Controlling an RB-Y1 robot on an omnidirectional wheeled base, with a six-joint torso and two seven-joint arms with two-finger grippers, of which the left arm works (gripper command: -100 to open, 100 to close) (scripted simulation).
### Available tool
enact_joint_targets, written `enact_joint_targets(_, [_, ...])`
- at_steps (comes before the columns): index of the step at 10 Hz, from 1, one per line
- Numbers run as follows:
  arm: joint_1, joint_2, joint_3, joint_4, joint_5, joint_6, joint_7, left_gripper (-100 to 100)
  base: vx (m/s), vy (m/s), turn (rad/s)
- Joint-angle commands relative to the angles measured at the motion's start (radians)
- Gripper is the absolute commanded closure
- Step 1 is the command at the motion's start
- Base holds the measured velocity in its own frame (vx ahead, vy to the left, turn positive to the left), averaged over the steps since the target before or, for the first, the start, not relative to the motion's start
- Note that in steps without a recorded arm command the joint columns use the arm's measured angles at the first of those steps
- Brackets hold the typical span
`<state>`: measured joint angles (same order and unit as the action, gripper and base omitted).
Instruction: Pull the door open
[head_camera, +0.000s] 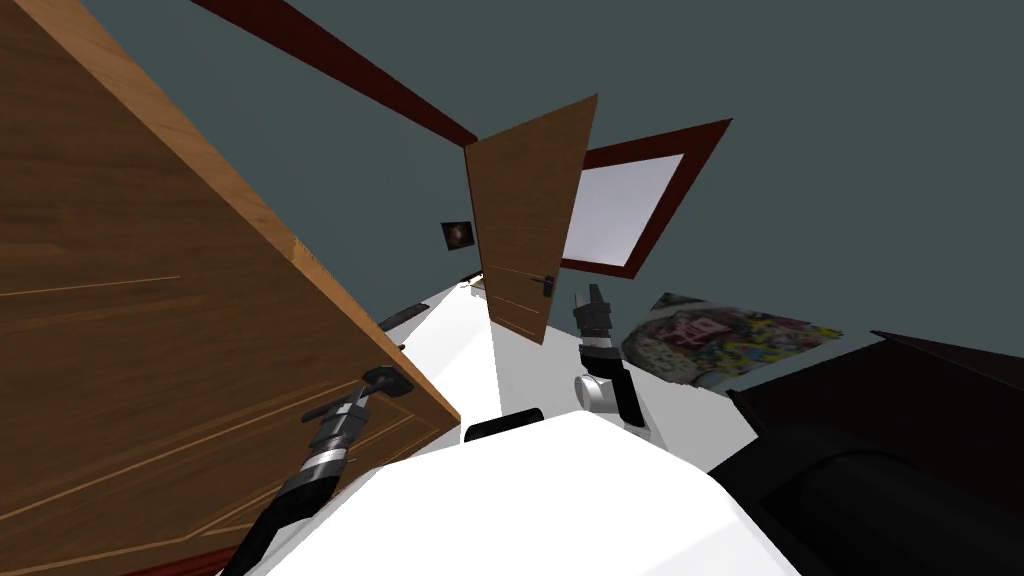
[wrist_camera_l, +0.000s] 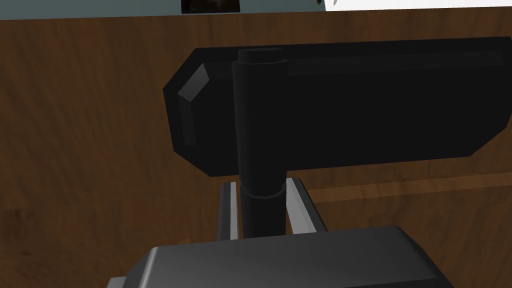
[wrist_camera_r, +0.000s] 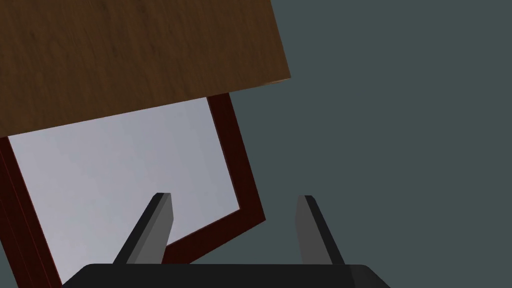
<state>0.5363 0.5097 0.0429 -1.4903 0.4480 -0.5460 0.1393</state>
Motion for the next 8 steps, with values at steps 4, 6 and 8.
enact_joint_targets(4, [0.025, 0.031, -0.022, 0.007, 0.001, -0.039, 0.022, 100, -0.19, 0.023, -0.122])
enact_joint_targets(6, [0.039, 0.05, -0.031, 0.01, 0.003, -0.063, 0.035, 100, -0.196, 0.01, -0.142])
enact_joint_targets(8, [0.052, 0.068, -0.04, 0.013, 0.004, -0.085, 0.047, 100, -0.2, 0.025, -0.131])
